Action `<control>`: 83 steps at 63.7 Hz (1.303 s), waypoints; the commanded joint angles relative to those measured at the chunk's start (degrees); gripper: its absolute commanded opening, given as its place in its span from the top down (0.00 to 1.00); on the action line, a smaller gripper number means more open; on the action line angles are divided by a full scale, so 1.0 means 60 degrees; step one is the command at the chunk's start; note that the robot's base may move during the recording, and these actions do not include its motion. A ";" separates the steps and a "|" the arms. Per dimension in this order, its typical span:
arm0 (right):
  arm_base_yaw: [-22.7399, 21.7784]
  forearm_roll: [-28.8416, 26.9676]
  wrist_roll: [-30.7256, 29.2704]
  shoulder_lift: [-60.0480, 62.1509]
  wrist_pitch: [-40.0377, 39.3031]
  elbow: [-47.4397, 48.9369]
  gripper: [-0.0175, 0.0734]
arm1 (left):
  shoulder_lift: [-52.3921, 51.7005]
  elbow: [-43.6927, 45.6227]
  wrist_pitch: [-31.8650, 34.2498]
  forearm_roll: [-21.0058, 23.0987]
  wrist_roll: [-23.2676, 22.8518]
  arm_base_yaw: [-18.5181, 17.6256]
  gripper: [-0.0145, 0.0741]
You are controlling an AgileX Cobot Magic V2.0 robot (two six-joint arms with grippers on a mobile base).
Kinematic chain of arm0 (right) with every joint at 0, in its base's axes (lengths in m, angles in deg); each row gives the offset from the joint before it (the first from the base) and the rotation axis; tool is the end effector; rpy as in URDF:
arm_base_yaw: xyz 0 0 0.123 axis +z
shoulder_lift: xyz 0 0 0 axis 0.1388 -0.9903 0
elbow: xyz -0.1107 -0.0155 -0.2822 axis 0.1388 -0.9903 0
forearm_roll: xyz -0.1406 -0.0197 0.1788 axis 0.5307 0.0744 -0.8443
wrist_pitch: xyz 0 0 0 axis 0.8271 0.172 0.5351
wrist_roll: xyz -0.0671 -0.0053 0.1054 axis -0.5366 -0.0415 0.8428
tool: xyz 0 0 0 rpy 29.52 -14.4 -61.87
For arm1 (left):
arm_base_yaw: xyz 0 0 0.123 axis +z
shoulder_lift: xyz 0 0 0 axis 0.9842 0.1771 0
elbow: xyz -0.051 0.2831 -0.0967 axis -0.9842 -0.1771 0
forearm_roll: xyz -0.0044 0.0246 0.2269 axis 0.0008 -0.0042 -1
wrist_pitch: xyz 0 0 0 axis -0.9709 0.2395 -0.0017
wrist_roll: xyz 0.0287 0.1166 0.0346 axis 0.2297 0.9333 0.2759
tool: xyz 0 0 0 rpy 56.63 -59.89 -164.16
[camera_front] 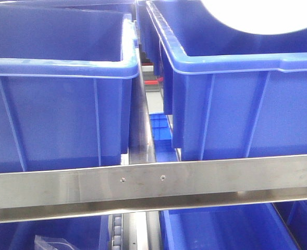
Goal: Place green plate on second shelf with right arm
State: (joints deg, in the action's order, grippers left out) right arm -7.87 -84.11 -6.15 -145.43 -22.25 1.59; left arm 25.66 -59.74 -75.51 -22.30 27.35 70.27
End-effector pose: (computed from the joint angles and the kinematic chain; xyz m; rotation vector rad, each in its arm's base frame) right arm 0.2769 0.0029 0.3640 0.1522 1.5190 0.1934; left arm 0.0471 -0.0081 0.2101 0.1248 1.5131 -0.1358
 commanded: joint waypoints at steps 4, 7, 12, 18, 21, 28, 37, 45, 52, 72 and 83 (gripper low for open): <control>0.0014 -0.0047 0.0877 -0.0752 -0.0438 0.1295 0.51 | -0.0166 -0.0379 0.0853 0.0029 -0.0020 -0.0026 0.69; 0.0027 -0.0047 0.1170 -0.0993 -0.0334 0.1516 0.41 | -0.0166 -0.0379 0.0853 0.0029 -0.0020 -0.0026 0.69; 0.0027 -0.0047 0.1414 -0.1273 -0.0334 0.1734 0.32 | -0.0166 -0.0379 0.0853 0.0029 -0.0020 -0.0026 0.69; 0.0027 -0.0047 0.1446 -0.1384 -0.0324 0.1782 0.33 | -0.0166 -0.0379 0.0853 0.0029 -0.0020 -0.0026 0.69; 0.0027 -0.0016 0.1446 -0.1384 -0.0276 0.1782 0.33 | -0.0166 -0.0379 0.0853 0.0029 -0.0020 -0.0026 0.69; 0.0016 0.0308 0.1446 -0.1317 -0.0230 0.1782 0.37 | -0.0166 -0.0379 0.0853 0.0029 -0.0020 -0.0026 0.69; 0.0016 0.1271 0.1446 -0.0698 0.0663 0.1782 0.70 | -0.0166 -0.0379 0.0853 0.0029 -0.0020 -0.0026 0.69; 0.0016 0.2187 0.1446 0.0478 0.2137 0.1710 0.75 | -0.0166 -0.0379 0.0853 0.0029 -0.0020 -0.0026 0.69; 0.0016 0.2787 0.1446 0.1883 0.2840 0.1374 0.76 | -0.0166 -0.0379 0.0853 0.0029 -0.0020 -0.0026 0.69; 0.0016 0.2827 0.1446 0.4855 0.3734 0.0747 0.76 | -0.0166 -0.0379 0.0853 0.0029 -0.0020 -0.0026 0.69; 0.0016 0.2827 0.1446 0.5249 0.3734 0.0747 0.76 | -0.0166 -0.0379 0.0853 0.0029 -0.0020 -0.0026 0.69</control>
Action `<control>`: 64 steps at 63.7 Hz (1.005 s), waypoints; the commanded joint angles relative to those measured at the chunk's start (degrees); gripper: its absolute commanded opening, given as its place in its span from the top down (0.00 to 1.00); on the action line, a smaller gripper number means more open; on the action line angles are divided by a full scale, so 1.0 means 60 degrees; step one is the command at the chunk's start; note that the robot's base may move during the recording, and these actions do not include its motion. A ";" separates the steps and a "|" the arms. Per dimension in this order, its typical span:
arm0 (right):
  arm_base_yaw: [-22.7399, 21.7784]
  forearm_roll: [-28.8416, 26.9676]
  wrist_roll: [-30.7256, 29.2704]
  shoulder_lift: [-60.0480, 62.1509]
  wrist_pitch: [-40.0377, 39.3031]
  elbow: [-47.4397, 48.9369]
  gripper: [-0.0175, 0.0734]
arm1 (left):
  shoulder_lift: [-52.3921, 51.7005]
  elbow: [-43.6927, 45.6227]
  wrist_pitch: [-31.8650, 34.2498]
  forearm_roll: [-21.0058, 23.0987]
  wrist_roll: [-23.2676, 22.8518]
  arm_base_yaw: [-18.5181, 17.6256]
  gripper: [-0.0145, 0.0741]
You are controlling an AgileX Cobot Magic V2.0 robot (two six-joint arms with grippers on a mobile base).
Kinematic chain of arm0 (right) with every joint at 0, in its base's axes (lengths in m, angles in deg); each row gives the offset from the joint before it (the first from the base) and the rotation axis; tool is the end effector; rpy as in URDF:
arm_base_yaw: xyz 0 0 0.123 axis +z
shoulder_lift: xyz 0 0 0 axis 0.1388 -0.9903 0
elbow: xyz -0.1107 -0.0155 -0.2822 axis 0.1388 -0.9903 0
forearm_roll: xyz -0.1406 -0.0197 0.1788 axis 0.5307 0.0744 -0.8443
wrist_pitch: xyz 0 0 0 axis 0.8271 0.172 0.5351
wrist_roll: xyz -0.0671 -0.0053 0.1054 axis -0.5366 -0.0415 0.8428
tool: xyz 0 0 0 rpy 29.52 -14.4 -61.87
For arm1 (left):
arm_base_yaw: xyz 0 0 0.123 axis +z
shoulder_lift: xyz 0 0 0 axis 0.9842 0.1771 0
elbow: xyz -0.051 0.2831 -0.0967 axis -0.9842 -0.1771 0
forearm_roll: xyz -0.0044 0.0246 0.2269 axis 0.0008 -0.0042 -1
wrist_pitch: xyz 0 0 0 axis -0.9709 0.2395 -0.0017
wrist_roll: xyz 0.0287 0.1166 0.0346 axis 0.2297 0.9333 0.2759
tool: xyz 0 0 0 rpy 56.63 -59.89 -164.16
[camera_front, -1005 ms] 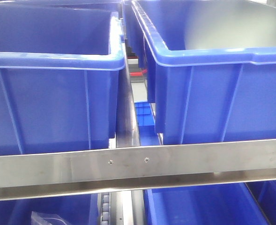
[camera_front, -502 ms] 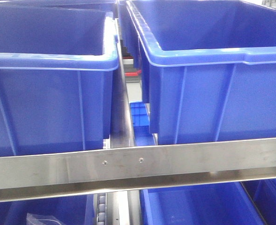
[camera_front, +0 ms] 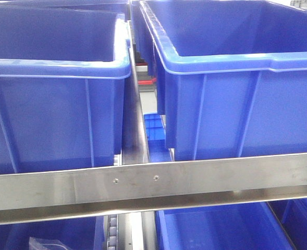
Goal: Place green plate on second shelf with right arm
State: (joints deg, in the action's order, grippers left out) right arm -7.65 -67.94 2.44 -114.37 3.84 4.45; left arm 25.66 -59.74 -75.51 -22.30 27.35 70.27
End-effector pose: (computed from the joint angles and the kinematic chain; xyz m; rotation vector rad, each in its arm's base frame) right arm 0.1285 -0.0007 0.4369 0.0644 1.3835 0.0688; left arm 0.0471 -0.0081 0.2101 0.1248 1.5131 -0.1358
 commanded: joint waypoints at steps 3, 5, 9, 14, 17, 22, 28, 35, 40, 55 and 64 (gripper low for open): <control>-0.0021 0.0133 0.0015 0.0072 -0.0614 0.0270 0.76 | -0.0166 -0.0379 0.0853 0.0029 -0.0020 -0.0026 0.69; -0.0021 0.0133 0.0015 0.0073 -0.0590 0.0270 0.76 | -0.0166 -0.0379 0.0853 0.0029 -0.0020 -0.0026 0.69; -0.0021 0.0133 0.0015 0.0073 -0.0590 0.0270 0.76 | -0.0166 -0.0379 0.0853 0.0029 -0.0020 -0.0026 0.69; -0.0021 0.0133 0.0015 0.0073 -0.0727 0.0070 0.76 | -0.0166 -0.0379 0.0853 0.0029 -0.0020 -0.0026 0.69; -0.0021 0.0121 0.0000 0.0082 -0.0815 -0.0125 0.76 | -0.0166 -0.0379 0.0853 0.0029 -0.0020 -0.0026 0.69; -0.0029 -0.0233 -0.0262 0.0393 -0.0656 -0.0519 0.76 | -0.0166 -0.0379 0.0853 0.0029 -0.0020 -0.0026 0.69; -0.0041 -0.1255 -0.1638 0.1255 -0.0072 -0.1084 0.76 | -0.0166 -0.0379 0.0853 0.0029 -0.0020 -0.0026 0.69; -0.0041 -0.3146 -0.3470 0.2543 -0.0129 -0.2250 0.76 | -0.0166 -0.0379 0.0853 0.0029 -0.0020 -0.0026 0.69; -0.0041 -0.4437 -0.4330 0.3501 -0.0548 -0.3264 0.76 | -0.0166 -0.0379 0.0853 0.0029 -0.0020 -0.0026 0.69; -0.0041 -0.4944 -0.4616 0.5650 -0.1622 -0.5783 0.76 | -0.0166 -0.0379 0.0853 0.0029 -0.0020 -0.0026 0.69; -0.0041 -0.4809 -0.4616 0.6587 -0.1793 -0.6750 0.76 | -0.0166 -0.0379 0.0853 0.0029 -0.0020 -0.0026 0.69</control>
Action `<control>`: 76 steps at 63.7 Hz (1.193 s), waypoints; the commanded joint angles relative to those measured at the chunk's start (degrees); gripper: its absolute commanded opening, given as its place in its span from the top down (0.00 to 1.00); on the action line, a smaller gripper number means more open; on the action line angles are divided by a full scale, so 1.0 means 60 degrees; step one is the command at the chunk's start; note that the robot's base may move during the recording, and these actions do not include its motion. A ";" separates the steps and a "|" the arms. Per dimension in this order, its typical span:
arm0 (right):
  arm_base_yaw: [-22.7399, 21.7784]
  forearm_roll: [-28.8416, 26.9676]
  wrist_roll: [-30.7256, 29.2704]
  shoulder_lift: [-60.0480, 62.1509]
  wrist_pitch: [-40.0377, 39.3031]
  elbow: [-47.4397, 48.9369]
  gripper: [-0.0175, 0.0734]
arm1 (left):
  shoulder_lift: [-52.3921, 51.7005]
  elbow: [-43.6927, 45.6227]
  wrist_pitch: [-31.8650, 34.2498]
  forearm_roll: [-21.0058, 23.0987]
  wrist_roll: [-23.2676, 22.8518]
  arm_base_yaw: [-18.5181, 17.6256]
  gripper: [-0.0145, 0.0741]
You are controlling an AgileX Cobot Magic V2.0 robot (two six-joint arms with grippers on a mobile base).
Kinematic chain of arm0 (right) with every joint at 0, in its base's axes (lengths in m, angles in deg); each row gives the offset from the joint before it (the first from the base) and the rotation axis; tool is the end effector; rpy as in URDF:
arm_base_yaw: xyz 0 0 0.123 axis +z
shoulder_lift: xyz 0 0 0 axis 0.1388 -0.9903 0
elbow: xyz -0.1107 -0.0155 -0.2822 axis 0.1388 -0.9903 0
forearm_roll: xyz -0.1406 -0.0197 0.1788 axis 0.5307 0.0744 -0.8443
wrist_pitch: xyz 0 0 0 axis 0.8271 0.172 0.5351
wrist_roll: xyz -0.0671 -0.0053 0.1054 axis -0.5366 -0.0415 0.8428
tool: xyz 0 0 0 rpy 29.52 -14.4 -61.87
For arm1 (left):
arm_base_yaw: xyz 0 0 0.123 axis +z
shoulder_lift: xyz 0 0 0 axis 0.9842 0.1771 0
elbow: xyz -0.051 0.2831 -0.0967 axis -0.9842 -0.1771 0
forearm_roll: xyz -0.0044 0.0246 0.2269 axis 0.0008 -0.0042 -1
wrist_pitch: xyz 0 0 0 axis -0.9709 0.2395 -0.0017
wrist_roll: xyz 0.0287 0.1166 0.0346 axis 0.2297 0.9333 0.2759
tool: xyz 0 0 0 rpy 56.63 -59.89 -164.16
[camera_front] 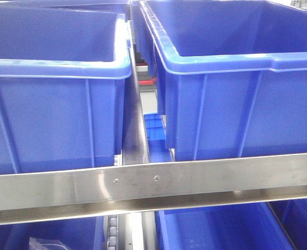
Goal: Place green plate on second shelf with right arm
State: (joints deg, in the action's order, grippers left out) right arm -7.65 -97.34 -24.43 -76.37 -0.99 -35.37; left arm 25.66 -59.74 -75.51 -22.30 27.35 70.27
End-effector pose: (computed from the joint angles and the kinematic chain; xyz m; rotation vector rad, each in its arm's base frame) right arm 0.0397 -0.0009 0.2599 0.0904 1.3325 0.1083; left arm 0.0471 -0.0081 0.2101 0.1248 1.5131 -0.1358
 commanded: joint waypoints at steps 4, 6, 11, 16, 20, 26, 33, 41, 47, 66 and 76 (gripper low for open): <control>-0.0041 0.0318 -0.0112 0.0403 -0.1183 -0.0379 0.76 | -0.0166 -0.0379 0.0853 0.0029 -0.0020 -0.0026 0.69; -0.0041 0.0486 -0.0091 0.0392 -0.1382 -0.0504 0.76 | -0.0166 -0.0379 0.0853 0.0029 -0.0020 -0.0026 0.69; -0.0041 0.0900 -0.0054 0.0392 -0.1837 -0.0800 0.76 | -0.0166 -0.0379 0.0853 0.0029 -0.0020 -0.0026 0.69; -0.0041 0.0957 0.0177 0.0392 -0.2323 -0.1111 0.76 | -0.0166 -0.0379 0.0853 0.0029 -0.0020 -0.0026 0.69; -0.0041 0.1054 0.0326 0.0392 -0.2185 -0.1147 0.76 | -0.0166 -0.0379 0.0853 0.0029 -0.0020 -0.0026 0.69; -0.0041 0.1241 0.0326 0.0392 -0.2175 -0.1147 0.76 | -0.0166 -0.0379 0.0853 0.0029 -0.0020 -0.0026 0.69; -0.0041 0.1252 0.0517 0.0392 -0.2175 -0.1147 0.76 | -0.0166 -0.0379 0.0853 0.0029 -0.0020 -0.0026 0.69; -0.0041 0.1611 0.0937 0.0392 -0.2068 -0.1147 0.76 | -0.0166 -0.0379 0.0853 0.0029 -0.0020 -0.0026 0.69; -0.0029 0.1602 0.0944 0.0392 -0.1753 -0.1147 0.76 | -0.0166 -0.0379 0.0853 0.0029 -0.0020 -0.0026 0.69; 0.0807 0.1611 0.0944 0.0392 -0.1520 -0.1147 0.76 | -0.0166 -0.0379 0.0853 0.0029 -0.0020 -0.0026 0.69; 0.0836 0.1611 0.0904 0.0392 -0.1767 -0.1147 0.76 | -0.0166 -0.0379 0.0853 0.0029 -0.0020 -0.0026 0.69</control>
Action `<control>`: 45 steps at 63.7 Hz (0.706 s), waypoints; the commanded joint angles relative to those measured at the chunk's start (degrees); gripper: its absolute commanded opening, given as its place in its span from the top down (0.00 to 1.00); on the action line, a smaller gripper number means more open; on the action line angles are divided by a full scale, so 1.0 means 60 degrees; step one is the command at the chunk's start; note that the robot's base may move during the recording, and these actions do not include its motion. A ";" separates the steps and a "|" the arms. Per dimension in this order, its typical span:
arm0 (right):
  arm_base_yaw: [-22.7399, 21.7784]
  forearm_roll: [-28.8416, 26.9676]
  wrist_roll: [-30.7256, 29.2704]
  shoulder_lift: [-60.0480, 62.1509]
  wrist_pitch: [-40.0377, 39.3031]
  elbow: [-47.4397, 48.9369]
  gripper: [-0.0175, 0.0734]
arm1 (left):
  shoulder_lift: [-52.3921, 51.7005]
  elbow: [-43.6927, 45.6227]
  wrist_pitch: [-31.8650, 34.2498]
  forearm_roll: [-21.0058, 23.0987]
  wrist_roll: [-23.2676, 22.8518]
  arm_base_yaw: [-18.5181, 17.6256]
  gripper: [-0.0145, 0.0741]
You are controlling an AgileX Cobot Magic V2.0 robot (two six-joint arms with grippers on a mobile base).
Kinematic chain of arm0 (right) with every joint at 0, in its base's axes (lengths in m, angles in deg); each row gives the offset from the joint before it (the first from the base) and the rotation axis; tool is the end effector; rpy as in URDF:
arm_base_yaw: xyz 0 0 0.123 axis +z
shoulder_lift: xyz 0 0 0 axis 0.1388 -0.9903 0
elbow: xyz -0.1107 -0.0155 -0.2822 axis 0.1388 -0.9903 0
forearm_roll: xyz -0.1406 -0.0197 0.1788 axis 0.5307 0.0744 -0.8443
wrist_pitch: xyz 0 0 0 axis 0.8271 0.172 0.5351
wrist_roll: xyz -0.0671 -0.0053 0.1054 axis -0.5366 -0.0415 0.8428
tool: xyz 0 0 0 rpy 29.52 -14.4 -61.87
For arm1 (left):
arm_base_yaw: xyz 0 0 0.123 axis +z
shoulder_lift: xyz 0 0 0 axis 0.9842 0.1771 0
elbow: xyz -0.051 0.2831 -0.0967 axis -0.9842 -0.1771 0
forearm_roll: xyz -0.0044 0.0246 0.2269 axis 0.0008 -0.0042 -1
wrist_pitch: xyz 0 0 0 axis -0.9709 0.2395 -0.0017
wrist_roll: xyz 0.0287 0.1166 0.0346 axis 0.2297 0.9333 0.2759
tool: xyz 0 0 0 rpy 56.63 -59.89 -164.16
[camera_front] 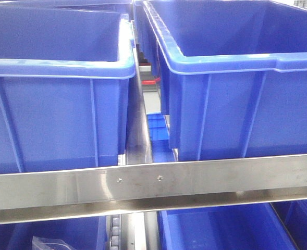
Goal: Place green plate on second shelf with right arm
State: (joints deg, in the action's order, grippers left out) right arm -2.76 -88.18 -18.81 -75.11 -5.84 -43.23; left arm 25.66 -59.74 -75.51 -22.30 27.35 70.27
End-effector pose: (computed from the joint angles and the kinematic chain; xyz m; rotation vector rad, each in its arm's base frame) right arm 0.0456 0.0038 0.2241 -0.0133 1.3657 0.1311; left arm 0.0471 -0.0081 0.2101 0.1248 1.5131 -0.1358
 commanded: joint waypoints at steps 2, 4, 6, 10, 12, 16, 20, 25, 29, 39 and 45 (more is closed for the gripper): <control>0.0021 0.0084 -0.0057 0.0181 -0.1033 0.0163 0.76 | -0.0166 -0.0379 0.0853 0.0029 -0.0020 -0.0026 0.69; 0.0021 0.0084 -0.0120 0.0181 -0.1084 0.0163 0.76 | -0.0166 -0.0379 0.0853 0.0029 -0.0020 -0.0026 0.69; 0.0021 0.0084 -0.0136 0.0181 -0.1106 0.0163 0.76 | -0.0166 -0.0379 0.0853 0.0029 -0.0020 -0.0026 0.69; 0.0021 0.0084 -0.0182 0.0181 -0.1148 0.0163 0.76 | -0.0166 -0.0379 0.0853 0.0029 -0.0020 -0.0026 0.69; 0.0021 0.0084 -0.0182 0.0181 -0.1148 0.0163 0.76 | -0.0166 -0.0379 0.0853 0.0029 -0.0020 -0.0026 0.69; 0.0021 0.0084 -0.0182 0.0181 -0.1159 0.0163 0.76 | -0.0166 -0.0379 0.0853 0.0029 -0.0020 -0.0026 0.69; 0.0021 0.0084 -0.0182 0.0181 -0.1214 0.0163 0.76 | -0.0166 -0.0379 0.0853 0.0029 -0.0020 -0.0026 0.69; 0.0021 0.0084 -0.0182 0.0181 -0.1292 0.0163 0.76 | -0.0166 -0.0379 0.0853 0.0029 -0.0020 -0.0026 0.69; 0.0021 0.0084 -0.0182 0.0181 -0.1292 0.0163 0.76 | -0.0166 -0.0379 0.0853 0.0029 -0.0020 -0.0026 0.69; 0.0021 0.0084 -0.0182 0.0181 -0.1281 0.0163 0.76 | -0.0166 -0.0379 0.0853 0.0029 -0.0020 -0.0026 0.69; 0.0021 0.0084 -0.0182 0.0181 -0.1281 0.0163 0.76 | -0.0166 -0.0379 0.0853 0.0029 -0.0020 -0.0026 0.69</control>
State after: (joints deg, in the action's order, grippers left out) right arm -2.62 -88.11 -19.19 -75.11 -8.39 -43.23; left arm 25.66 -59.74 -75.51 -22.30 27.35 70.27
